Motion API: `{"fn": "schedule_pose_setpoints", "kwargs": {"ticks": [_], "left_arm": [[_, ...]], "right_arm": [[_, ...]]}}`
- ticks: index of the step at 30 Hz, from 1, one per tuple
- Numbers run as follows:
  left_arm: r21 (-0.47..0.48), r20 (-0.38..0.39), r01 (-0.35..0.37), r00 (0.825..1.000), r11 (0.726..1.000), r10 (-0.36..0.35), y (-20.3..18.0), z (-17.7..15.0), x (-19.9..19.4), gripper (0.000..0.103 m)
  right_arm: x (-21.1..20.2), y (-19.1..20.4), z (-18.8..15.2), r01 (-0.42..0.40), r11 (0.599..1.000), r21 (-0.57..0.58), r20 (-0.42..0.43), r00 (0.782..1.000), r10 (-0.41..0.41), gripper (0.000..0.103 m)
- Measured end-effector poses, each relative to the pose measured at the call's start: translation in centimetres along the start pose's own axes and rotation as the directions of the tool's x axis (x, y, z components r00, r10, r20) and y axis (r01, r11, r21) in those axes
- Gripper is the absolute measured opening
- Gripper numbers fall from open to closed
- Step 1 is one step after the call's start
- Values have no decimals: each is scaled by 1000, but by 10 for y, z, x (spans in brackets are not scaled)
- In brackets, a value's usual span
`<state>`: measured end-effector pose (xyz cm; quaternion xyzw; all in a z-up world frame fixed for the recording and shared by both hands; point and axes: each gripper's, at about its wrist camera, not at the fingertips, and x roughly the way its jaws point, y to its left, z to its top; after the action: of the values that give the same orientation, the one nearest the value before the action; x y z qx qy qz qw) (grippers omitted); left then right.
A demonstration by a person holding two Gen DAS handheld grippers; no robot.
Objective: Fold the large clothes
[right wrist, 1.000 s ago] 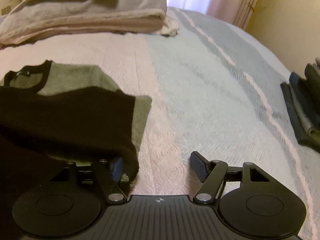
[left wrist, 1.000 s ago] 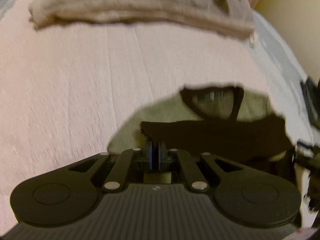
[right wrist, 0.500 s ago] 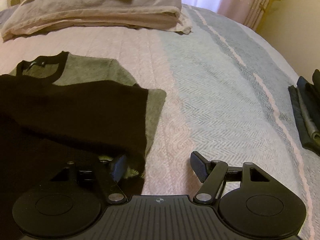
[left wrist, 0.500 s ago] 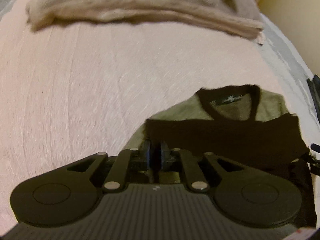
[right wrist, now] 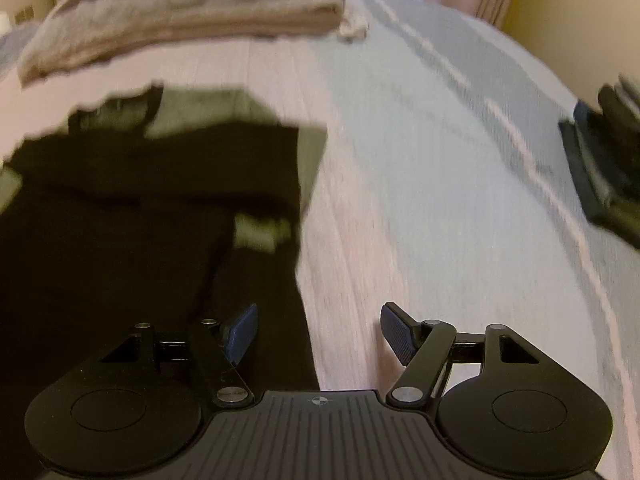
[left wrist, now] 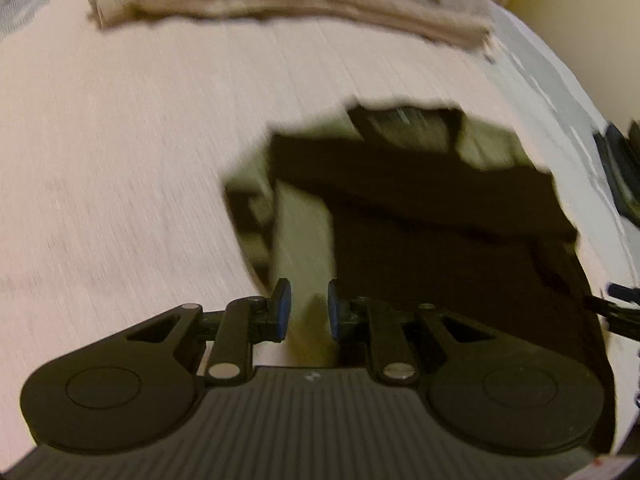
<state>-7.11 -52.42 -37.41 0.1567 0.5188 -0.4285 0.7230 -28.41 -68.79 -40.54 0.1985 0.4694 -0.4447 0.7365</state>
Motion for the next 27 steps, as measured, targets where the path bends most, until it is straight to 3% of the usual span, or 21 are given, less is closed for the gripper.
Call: {"fn": "schedule_pose_setpoints", "kwargs": {"ticks": [5, 9, 13, 17, 21, 25, 27], "left_arm": [[27, -87, -36, 996, 999, 38, -39, -51, -15, 14], [-33, -89, -73, 994, 997, 70, -60, -82, -48, 15], [-88, -59, -105, 993, 991, 100, -77, -100, -80, 17], [-103, -46, -118, 992, 988, 114, -90, -113, -95, 18], [-93, -51, -114, 993, 989, 109, -93, -125, -103, 19], [-98, -66, -120, 991, 988, 114, -82, -138, -104, 22], [-103, -87, -121, 990, 987, 113, -76, -146, -107, 22]], "right_arm": [[-27, -15, -12, -41, 999, 34, -21, 999, 41, 65], [-54, -6, -10, -134, 989, -55, 5, 991, 135, 65], [-60, 8, 9, -256, 960, -110, 59, 963, 264, 65], [-42, 39, 34, -296, 938, -182, 117, 940, 320, 65], [-17, 63, 38, -297, 931, -211, 84, 944, 320, 61], [-20, 62, 28, -288, 942, -170, 79, 949, 305, 62], [-24, 58, 15, -269, 949, -166, 37, 960, 279, 62]]}}
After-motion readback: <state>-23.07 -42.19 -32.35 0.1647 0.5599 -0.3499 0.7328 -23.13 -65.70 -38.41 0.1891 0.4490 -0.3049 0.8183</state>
